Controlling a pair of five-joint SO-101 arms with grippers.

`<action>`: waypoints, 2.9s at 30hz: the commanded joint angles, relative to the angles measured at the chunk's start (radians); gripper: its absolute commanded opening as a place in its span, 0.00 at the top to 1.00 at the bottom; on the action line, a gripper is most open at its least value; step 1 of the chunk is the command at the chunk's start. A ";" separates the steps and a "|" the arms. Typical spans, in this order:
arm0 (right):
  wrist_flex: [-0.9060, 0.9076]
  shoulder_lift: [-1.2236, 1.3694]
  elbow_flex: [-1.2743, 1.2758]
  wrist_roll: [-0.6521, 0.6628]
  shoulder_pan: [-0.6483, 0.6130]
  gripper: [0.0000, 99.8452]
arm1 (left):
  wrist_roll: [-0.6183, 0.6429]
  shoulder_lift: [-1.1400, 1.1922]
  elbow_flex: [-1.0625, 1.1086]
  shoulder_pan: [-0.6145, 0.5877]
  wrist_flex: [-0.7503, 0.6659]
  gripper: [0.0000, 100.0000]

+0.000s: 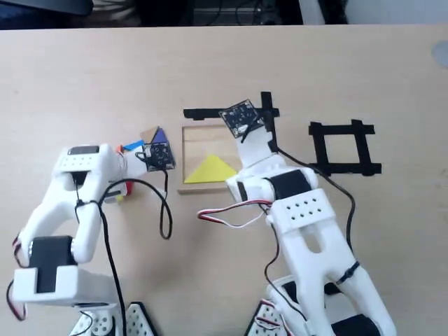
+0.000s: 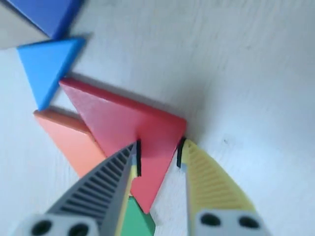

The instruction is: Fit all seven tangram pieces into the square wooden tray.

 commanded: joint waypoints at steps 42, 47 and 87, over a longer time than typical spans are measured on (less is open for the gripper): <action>0.175 1.259 -1.432 -0.413 -0.446 0.88 | 1.234 -0.064 -0.002 -0.733 0.130 0.97; 0.328 1.544 -1.854 -0.594 -0.470 0.88 | 1.255 -0.064 0.105 -0.783 0.021 0.97; 0.740 1.615 -2.012 -0.867 -0.491 0.84 | 1.275 -0.064 0.130 -0.777 -0.003 0.97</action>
